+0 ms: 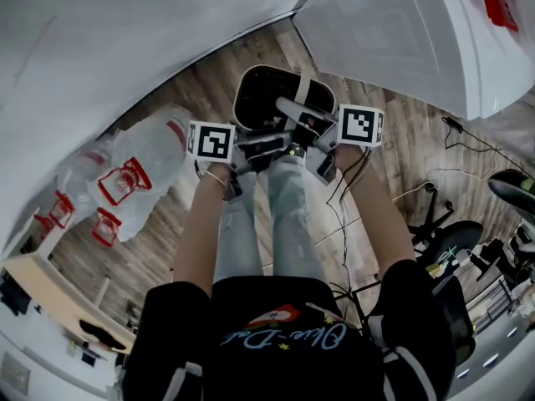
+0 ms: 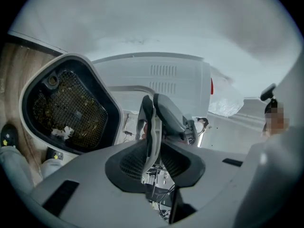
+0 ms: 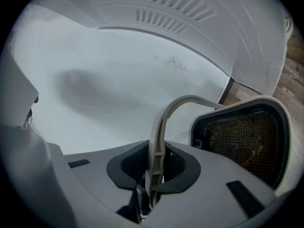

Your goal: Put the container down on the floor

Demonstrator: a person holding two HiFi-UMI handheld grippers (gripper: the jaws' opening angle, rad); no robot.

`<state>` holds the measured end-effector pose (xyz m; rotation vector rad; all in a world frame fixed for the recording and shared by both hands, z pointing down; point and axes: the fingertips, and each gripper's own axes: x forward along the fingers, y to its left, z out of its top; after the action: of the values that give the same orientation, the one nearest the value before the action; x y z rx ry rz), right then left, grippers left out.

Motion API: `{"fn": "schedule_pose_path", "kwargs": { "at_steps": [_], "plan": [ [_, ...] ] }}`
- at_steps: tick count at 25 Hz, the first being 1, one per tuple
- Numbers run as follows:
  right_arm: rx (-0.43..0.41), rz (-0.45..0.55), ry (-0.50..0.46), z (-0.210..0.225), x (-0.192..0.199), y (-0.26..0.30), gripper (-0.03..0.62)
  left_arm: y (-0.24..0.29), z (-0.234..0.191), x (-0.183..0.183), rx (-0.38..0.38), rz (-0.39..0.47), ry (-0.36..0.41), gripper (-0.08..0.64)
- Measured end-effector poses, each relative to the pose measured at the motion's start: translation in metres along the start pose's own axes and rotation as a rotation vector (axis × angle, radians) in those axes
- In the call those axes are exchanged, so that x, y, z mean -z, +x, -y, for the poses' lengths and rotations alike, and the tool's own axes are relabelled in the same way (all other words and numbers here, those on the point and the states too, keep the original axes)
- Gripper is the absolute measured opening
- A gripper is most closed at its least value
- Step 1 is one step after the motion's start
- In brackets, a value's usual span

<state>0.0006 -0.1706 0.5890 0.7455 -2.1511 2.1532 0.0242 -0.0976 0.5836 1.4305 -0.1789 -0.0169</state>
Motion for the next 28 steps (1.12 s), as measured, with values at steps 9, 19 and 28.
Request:
{"fn": "schedule_pose_path", "kwargs": {
  "at_steps": [9,19,28],
  "plan": [
    [0.060,-0.015,0.042,0.039,0.000,0.016,0.044,0.003,-0.039,-0.011,0.001,-0.009,-0.045,0.072],
    [0.101,-0.028,0.040,0.073,0.000,0.026,0.044,0.011,-0.070,-0.017,-0.006,-0.025,-0.057,0.075],
    [0.109,-0.056,0.040,0.101,0.003,0.037,0.044,0.016,-0.097,-0.021,-0.025,-0.007,-0.065,0.075]
  ]
}}
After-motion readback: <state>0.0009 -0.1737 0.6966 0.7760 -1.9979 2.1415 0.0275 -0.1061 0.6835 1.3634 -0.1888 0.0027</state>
